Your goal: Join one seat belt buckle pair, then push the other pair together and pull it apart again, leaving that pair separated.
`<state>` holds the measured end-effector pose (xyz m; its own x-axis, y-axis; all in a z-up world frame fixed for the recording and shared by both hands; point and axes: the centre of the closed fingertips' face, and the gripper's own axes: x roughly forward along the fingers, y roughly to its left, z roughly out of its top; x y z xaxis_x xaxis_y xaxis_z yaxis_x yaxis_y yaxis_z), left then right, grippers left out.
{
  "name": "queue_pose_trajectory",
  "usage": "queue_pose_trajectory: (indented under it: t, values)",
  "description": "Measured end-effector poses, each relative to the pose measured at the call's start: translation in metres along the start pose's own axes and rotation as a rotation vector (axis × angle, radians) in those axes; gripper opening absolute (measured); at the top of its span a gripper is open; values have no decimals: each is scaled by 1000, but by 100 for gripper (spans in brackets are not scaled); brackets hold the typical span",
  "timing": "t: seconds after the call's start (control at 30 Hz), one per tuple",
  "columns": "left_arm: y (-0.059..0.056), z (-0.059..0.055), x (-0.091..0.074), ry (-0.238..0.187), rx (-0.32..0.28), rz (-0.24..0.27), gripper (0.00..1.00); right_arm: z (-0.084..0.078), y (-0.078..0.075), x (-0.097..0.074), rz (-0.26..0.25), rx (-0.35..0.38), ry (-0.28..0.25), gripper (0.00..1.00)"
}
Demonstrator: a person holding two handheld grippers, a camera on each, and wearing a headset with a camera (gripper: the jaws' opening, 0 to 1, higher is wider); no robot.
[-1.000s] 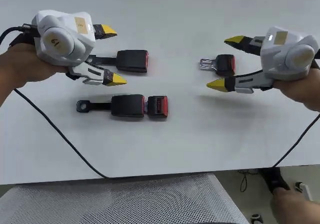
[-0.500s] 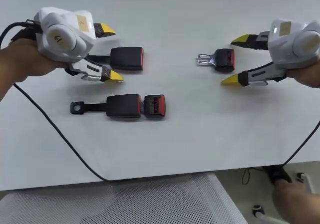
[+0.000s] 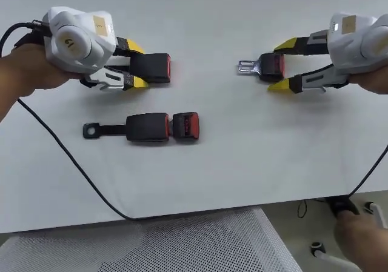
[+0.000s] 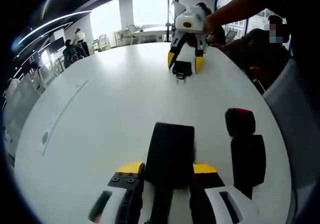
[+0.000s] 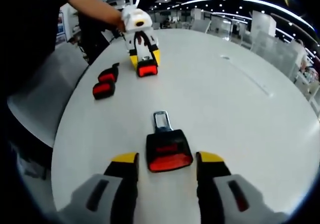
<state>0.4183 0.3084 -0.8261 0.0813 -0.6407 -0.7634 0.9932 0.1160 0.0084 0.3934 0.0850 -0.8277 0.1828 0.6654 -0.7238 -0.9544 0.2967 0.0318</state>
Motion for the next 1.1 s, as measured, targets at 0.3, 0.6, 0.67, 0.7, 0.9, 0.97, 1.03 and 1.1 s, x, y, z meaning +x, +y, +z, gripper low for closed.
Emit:
queue_pose_trajectory:
  t: [0.3,0.6,0.67,0.7,0.9,0.97,1.03,1.1]
  values:
    - [0,-1,1,5,21,-17,35,-1,-2,4,-5,-8,-55,36]
    - [-2,-1,0,1,32,-26,35,-2,-1,2,-4,9,-88,35]
    - [-2,-1,0,4,32,-27,35,-2,-1,1,-3,8,-90,35]
    - [-2,-1,0,5,32,-28,35,-2,-1,1,-3,8,-92,35]
    - [-2,0,-1,-2,24,-27,35,2,-2,4,-10,20,-109,35]
    - [-2,0,-1,0,24,-28,35,5,-2,5,-10,22,-113,35]
    - [-2,0,-1,2,23,-28,35,8,-2,8,-10,27,-124,35]
    - [-2,0,-1,2,22,-27,35,12,-1,11,-9,30,-133,35]
